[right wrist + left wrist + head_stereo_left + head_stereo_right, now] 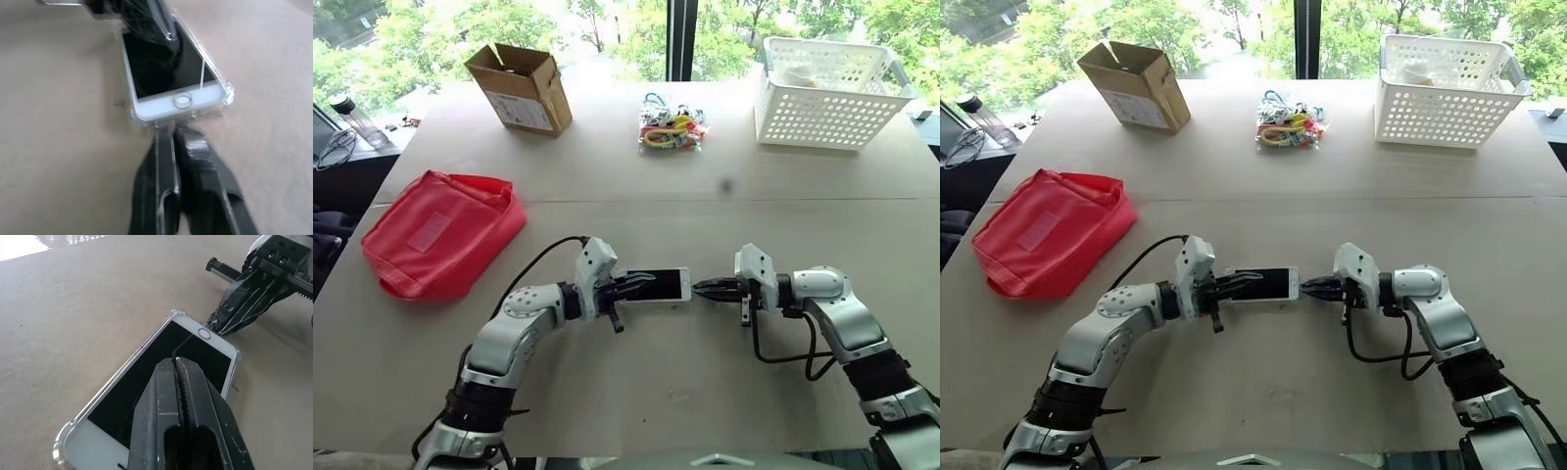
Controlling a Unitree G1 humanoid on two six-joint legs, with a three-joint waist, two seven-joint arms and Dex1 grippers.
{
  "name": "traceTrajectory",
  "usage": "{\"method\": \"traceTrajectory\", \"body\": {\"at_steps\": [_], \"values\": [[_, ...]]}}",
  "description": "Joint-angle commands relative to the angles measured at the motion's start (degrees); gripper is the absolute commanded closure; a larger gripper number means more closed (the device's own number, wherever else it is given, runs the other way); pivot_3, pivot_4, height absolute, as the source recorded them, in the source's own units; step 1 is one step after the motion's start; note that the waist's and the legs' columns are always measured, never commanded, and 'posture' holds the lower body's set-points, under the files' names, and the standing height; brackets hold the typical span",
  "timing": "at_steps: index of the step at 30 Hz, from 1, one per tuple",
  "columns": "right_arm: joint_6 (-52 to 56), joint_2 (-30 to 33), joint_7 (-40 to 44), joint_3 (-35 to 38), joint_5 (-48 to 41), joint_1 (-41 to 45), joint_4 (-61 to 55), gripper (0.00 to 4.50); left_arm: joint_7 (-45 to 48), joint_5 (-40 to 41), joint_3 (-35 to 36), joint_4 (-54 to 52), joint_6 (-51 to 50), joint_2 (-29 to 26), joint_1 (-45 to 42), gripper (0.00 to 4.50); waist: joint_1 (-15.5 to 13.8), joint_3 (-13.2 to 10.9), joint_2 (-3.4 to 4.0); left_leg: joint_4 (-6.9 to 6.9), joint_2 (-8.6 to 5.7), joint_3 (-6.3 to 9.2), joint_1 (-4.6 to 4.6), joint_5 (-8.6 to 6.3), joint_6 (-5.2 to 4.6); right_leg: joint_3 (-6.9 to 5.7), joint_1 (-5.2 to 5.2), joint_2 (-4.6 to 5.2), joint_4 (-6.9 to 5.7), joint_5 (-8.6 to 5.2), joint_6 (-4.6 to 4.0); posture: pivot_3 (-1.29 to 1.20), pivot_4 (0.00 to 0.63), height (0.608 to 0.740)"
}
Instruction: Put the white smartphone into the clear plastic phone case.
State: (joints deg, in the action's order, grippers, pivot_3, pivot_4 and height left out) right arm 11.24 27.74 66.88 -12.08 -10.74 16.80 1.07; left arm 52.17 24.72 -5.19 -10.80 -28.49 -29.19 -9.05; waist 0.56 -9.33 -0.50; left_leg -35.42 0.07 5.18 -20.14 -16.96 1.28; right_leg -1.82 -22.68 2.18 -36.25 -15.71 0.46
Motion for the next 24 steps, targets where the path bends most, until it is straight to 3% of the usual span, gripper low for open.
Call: {"method": "traceTrajectory", "body": {"at_steps": [1, 6, 15, 21, 24], "values": [[0.71, 0.36, -0.05, -0.81, -0.85, -1.42, -0.6, 4.5, -0.19, -1.23, -0.4, -0.41, 0.88, -0.87, 0.87, 4.44, 0.0, -0.02, -0.02, 0.0, 0.0, 0.0, 0.0, 0.0, 0.0, 0.0, 0.0, 0.0, -0.03, 0.0, 0.0, 0.0, 0.15, 0.74], [-0.97, -1.08, -1.83, -0.93, -2.0, -3.18, -2.68, 4.5, -1.47, -4.26, -1.32, 0.79, 2.45, -1.83, 2.06, 4.44, 0.06, -0.03, -0.04, -0.07, 0.0, -0.03, 0.0, 0.0, 0.0, 0.0, 0.0, -0.01, -0.07, 0.0, 0.0, 0.0, 0.15, 0.74], [7.78, -1.35, -0.31, 0.07, -10.08, -1.73, -9.03, 4.5, -2.3, -7.13, -3.32, 3.39, 3.73, -2.04, 1.54, 4.44, 0.2, -0.1, 0.03, -0.61, 0.0, -0.03, 0.05, -0.01, -0.01, 0.05, 0.0, -0.05, -0.62, 0.0, 0.0, 0.0, 0.15, 0.74], [11.89, -0.85, -1.9, -1.84, -8.75, 4.39, -8.97, 4.5, -2.8, -7.39, -4.01, 3.81, 4.45, -1.56, 1.26, 4.44, 0.22, -0.1, 0.04, -0.9, -0.01, -0.09, 0.04, -0.03, -0.06, 0.12, 0.03, -0.08, -0.79, 0.13, 0.14, 0.0, 0.15, 0.74], [12.57, 0.07, -2.94, -5.92, -3.29, 8.87, -6.95, 4.5, -3.0, -7.44, -4.06, 4.03, 4.81, -1.28, 1.19, 4.44, 0.18, -0.1, 0.04, -0.97, -0.01, -0.11, 0.05, -0.02, -0.06, 0.15, 0.03, -0.11, -0.86, 0.19, 0.12, 0.0, 0.15, 0.74]]}}
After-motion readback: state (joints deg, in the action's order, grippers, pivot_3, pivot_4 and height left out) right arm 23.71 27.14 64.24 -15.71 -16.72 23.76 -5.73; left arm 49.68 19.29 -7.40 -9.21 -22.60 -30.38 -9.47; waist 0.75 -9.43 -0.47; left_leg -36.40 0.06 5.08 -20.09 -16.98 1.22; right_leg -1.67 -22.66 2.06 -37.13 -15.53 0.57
